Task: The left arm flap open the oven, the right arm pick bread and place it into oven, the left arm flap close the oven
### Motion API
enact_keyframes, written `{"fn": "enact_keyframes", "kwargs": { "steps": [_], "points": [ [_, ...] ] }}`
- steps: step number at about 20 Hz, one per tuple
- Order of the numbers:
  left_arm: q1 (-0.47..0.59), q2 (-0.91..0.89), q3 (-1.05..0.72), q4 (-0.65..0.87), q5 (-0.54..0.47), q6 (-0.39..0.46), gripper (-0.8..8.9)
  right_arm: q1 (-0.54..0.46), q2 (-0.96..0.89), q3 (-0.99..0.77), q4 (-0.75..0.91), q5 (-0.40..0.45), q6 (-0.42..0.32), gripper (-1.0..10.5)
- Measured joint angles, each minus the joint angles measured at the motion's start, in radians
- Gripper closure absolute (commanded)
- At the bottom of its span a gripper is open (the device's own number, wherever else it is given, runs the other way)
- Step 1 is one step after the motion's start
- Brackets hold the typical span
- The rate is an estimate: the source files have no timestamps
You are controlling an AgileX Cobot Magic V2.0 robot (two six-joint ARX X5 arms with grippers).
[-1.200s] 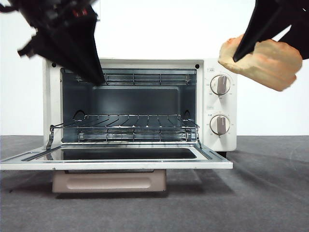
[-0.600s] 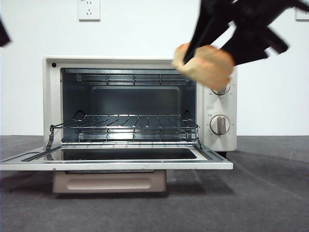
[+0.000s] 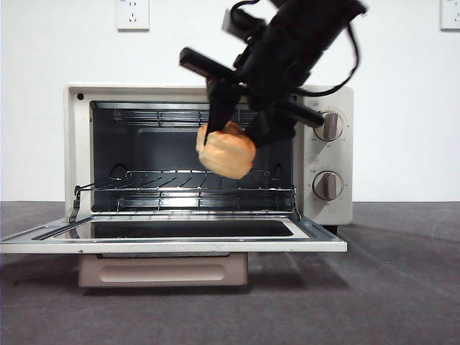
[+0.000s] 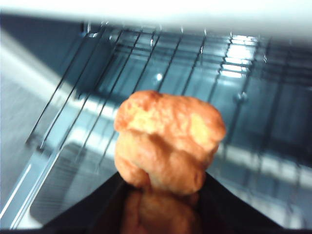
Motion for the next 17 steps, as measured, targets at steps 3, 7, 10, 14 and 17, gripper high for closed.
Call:
{"fn": "enact_keyframes", "kwargs": {
  "steps": [3, 7, 10, 14, 17],
  "points": [
    [0.0, 0.0, 0.0, 0.0, 0.0, 0.0, 7.97, 0.0, 0.065, 0.046, 0.06, 0.047, 0.003, 7.7],
    [0.0, 0.0, 0.0, -0.009, 0.0, 0.0, 7.97, 0.0, 0.117, 0.047, 0.114, 0.125, 0.023, 7.4],
    [0.0, 0.0, 0.0, -0.01, 0.0, 0.0, 7.97, 0.0, 0.13, 0.048, 0.135, 0.14, 0.026, 6.9],
    [0.0, 0.0, 0.0, -0.01, 0.0, 0.0, 7.97, 0.0, 0.139, 0.048, 0.141, 0.142, 0.027, 6.3],
    [0.0, 0.0, 0.0, -0.01, 0.0, 0.0, 7.97, 0.0, 0.14, 0.048, 0.142, 0.143, 0.027, 5.4]
  ]
}}
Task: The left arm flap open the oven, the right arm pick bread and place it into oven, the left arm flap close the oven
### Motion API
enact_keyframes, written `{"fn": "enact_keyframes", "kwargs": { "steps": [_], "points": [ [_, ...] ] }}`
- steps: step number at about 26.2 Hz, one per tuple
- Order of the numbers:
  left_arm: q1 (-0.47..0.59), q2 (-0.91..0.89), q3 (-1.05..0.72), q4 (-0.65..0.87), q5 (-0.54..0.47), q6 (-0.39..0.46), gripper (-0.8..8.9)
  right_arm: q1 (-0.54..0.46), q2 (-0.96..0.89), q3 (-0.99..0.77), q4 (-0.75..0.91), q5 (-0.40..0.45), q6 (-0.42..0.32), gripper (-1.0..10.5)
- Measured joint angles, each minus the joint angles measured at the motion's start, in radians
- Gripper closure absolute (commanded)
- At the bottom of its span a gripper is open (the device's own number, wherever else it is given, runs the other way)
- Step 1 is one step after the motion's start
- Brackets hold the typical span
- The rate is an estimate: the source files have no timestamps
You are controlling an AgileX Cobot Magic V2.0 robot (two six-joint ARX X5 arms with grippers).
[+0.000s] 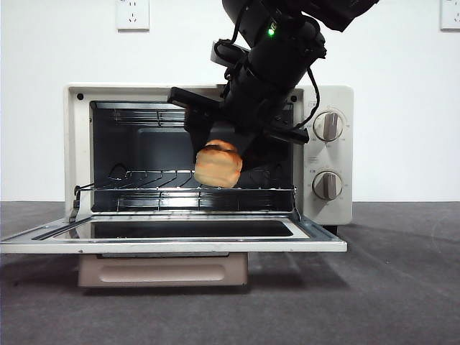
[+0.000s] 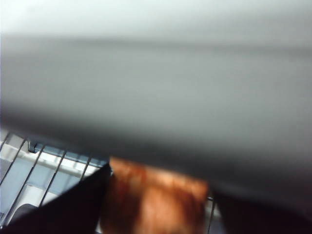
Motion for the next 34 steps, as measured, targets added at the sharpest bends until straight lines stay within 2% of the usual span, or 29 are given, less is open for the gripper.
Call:
{"fn": "enact_keyframes", "kwargs": {
  "steps": [2, 8, 12, 16, 22, 26, 34],
  "points": [
    [0.0, 0.0, 0.0, 0.0, 0.0, 0.0, 7.97, 0.0, 0.0, 0.0, 0.001, 0.0, 0.0, 5.1],
    [0.0, 0.0, 0.0, 0.0, 0.0, 0.0, 7.97, 0.005, -0.031, 0.0, -0.013, -0.001, 0.0, 5.0],
    [0.0, 0.0, 0.0, 0.0, 0.0, 0.0, 7.97, 0.016, -0.128, 0.0, -0.099, -0.007, 0.0, 5.0],
    [0.0, 0.0, 0.0, 0.004, 0.0, 0.0, 7.97, 0.037, -0.22, 0.0, -0.191, -0.06, -0.012, 5.0],
    [0.0, 0.0, 0.0, 0.029, 0.0, 0.0, 7.97, 0.065, -0.38, 0.0, -0.344, -0.131, -0.121, 5.1],
    [0.0, 0.0, 0.0, 0.029, 0.0, 0.0, 7.97, 0.078, -0.472, -0.005, -0.443, -0.137, -0.175, 5.1],
    [0.0, 0.0, -0.001, 0.042, 0.0, -0.001, 7.97, 0.103, -0.669, -0.214, -0.429, -0.138, -0.209, 5.1]
  ]
}}
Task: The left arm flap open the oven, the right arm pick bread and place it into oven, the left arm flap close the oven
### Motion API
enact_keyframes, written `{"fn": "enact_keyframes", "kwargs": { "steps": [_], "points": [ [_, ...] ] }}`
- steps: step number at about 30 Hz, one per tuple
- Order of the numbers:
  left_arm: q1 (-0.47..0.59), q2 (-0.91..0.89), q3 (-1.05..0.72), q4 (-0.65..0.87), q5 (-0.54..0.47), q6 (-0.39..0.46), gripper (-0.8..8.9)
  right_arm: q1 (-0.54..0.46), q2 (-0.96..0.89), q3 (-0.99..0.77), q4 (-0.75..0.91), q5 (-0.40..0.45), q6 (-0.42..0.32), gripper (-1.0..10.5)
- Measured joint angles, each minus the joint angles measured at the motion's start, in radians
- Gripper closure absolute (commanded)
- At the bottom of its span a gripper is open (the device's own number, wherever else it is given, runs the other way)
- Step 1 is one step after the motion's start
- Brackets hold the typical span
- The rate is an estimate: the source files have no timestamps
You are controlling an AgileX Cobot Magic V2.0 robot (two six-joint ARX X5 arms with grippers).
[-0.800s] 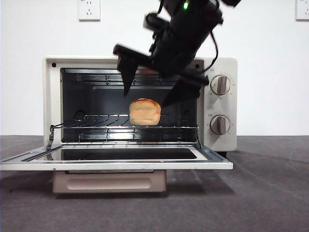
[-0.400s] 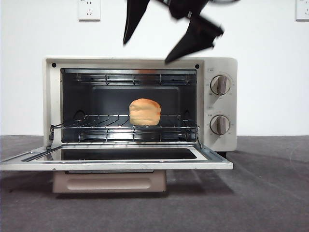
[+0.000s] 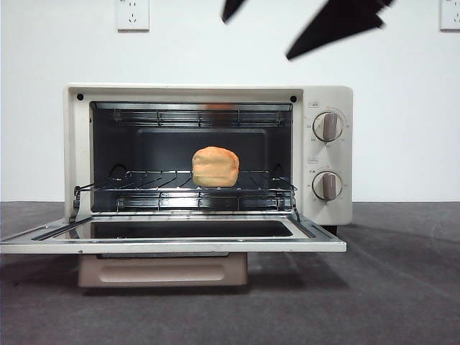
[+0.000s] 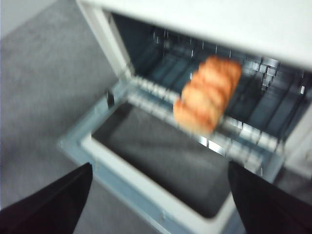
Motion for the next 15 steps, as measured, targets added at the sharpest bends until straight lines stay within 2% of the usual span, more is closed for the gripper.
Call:
{"fn": "enact_keyframes", "kwargs": {
  "steps": [6, 12, 15],
  "points": [
    [0.0, 0.0, 0.0, 0.048, 0.0, -0.014, 7.97, 0.019, -0.119, -0.127, -0.001, -0.001, -0.003, 5.1],
    [0.0, 0.0, -0.032, 0.084, 0.0, -0.043, 7.97, 0.021, -0.177, -0.136, 0.013, 0.0, -0.005, 5.1],
    [0.001, 0.0, -0.095, 0.156, 0.0, -0.092, 7.98, 0.021, -0.182, -0.136, 0.001, -0.002, -0.007, 5.1]
  ]
}}
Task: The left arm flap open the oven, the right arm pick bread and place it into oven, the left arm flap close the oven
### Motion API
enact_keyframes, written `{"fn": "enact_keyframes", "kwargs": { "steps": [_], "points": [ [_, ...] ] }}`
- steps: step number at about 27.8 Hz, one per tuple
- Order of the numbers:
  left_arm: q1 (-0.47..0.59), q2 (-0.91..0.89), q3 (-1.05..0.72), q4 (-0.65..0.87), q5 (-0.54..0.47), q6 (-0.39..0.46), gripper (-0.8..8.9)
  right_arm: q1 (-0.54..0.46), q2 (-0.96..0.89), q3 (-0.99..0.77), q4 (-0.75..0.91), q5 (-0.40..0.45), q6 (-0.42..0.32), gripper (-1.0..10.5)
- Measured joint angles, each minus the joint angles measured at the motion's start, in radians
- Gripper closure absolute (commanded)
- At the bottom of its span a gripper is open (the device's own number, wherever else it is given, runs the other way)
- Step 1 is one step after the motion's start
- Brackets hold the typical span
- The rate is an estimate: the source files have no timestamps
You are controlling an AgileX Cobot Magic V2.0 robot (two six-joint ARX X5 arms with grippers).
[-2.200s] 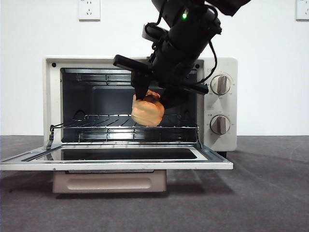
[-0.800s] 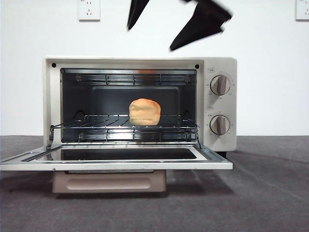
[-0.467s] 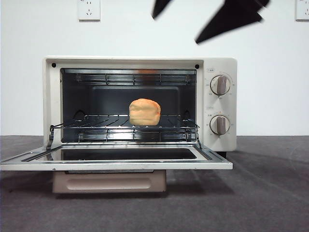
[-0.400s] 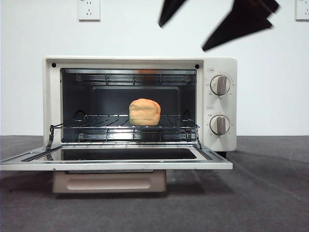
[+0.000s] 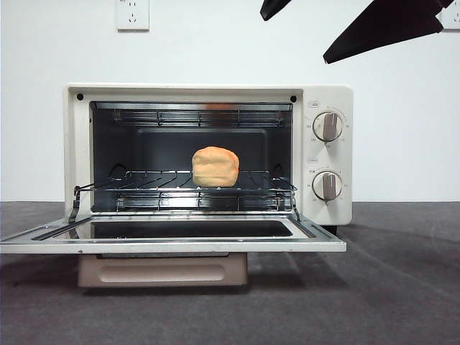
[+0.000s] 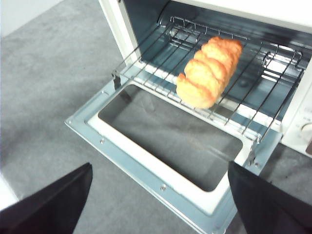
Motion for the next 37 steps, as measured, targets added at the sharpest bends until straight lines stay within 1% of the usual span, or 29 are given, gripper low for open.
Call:
{"fn": "enact_keyframes", "kwargs": {
  "steps": [2, 7, 9, 12, 18, 21, 24, 29, 34, 37],
  "points": [
    [0.005, 0.003, -0.071, 0.089, 0.0, -0.043, 7.98, 0.0, 0.0, 0.0, -0.008, 0.0, 0.0, 5.1],
    [0.042, 0.059, -0.186, 0.235, 0.0, -0.119, 7.99, 0.0, 0.0, 0.0, -0.008, -0.002, 0.0, 5.1],
    [0.067, 0.098, -0.212, 0.275, 0.006, -0.14, 7.99, 0.0, 0.0, 0.0, -0.011, -0.002, 0.0, 5.1],
    [0.112, 0.163, -0.23, 0.33, 0.042, -0.15, 7.99, 0.0, 0.0, 0.0, -0.028, -0.002, 0.0, 5.1],
    [0.229, 0.316, -0.231, 0.428, 0.131, -0.145, 7.99, 0.0, 0.0, 0.0, -0.063, -0.002, 0.0, 5.1],
    [0.29, 0.396, -0.231, 0.449, 0.189, -0.129, 7.99, 0.0, 0.0, 0.0, -0.063, -0.002, 0.0, 5.1],
    [0.333, 0.483, -0.231, 0.472, 0.22, -0.108, 7.99, 0.0, 0.0, 0.0, -0.063, -0.002, 0.0, 5.1],
    [0.36, 0.638, -0.232, 0.543, 0.27, -0.063, 7.99, 0.0, 0.0, 0.0, -0.063, -0.002, 0.0, 5.1],
    [0.36, 0.769, -0.232, 0.599, 0.279, -0.035, 7.99, 0.0, 0.0, 0.0, -0.063, -0.002, 0.0, 5.1],
    [0.36, 0.821, -0.232, 0.639, 0.349, -0.03, 7.99, 0.0, 0.0, 0.0, -0.063, 0.002, 0.0, 5.1]
  ]
}}
